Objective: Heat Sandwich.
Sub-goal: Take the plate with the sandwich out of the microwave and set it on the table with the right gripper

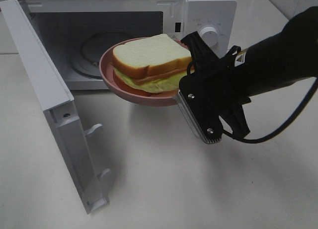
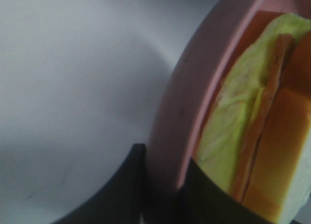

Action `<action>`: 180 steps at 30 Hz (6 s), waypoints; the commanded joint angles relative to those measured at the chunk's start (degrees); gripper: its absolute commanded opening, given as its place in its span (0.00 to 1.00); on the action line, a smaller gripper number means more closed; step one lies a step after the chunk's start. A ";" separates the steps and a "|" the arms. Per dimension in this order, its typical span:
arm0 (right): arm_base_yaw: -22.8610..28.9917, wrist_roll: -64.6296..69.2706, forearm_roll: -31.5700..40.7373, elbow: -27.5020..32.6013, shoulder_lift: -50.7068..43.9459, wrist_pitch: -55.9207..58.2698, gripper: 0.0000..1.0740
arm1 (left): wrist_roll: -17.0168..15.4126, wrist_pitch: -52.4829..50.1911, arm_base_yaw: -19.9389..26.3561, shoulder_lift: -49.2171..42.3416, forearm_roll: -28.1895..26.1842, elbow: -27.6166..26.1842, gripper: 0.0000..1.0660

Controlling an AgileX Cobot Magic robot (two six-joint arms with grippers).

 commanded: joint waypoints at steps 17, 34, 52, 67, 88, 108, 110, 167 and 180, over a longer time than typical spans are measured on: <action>-0.34 4.98 0.17 9.22 -14.15 -0.57 0.01 | 0.06 -0.34 -0.11 -0.29 0.06 0.06 0.94; -0.34 14.95 -11.23 12.32 -27.56 10.94 0.02 | 0.06 -0.34 -0.11 -0.29 0.06 0.06 0.94; -0.34 32.43 -26.53 12.32 -37.47 24.06 0.03 | 0.06 -0.34 -0.11 -0.29 0.06 0.06 0.94; -0.34 56.84 -42.51 12.32 -38.16 27.96 0.03 | 0.06 -0.34 -0.11 -0.29 0.06 0.06 0.94; -0.34 80.96 -56.89 12.32 -37.82 38.85 0.03 | 0.06 -0.34 -0.11 -0.29 0.06 0.06 0.94; -0.34 110.18 -67.15 12.26 -28.07 47.50 0.03 | 0.06 -0.34 -0.11 -0.29 0.06 0.06 0.94; -0.34 112.99 -67.84 12.26 -26.76 47.90 0.03 | 0.06 -0.34 -0.11 -0.29 0.06 0.06 0.94; -0.34 157.45 -68.64 0.74 8.54 54.77 0.07 | 0.06 -0.34 -0.11 -0.29 0.06 0.06 0.94; -0.34 162.09 -69.33 0.74 16.56 50.02 0.09 | 0.06 -0.34 -0.11 -0.29 0.06 0.06 0.94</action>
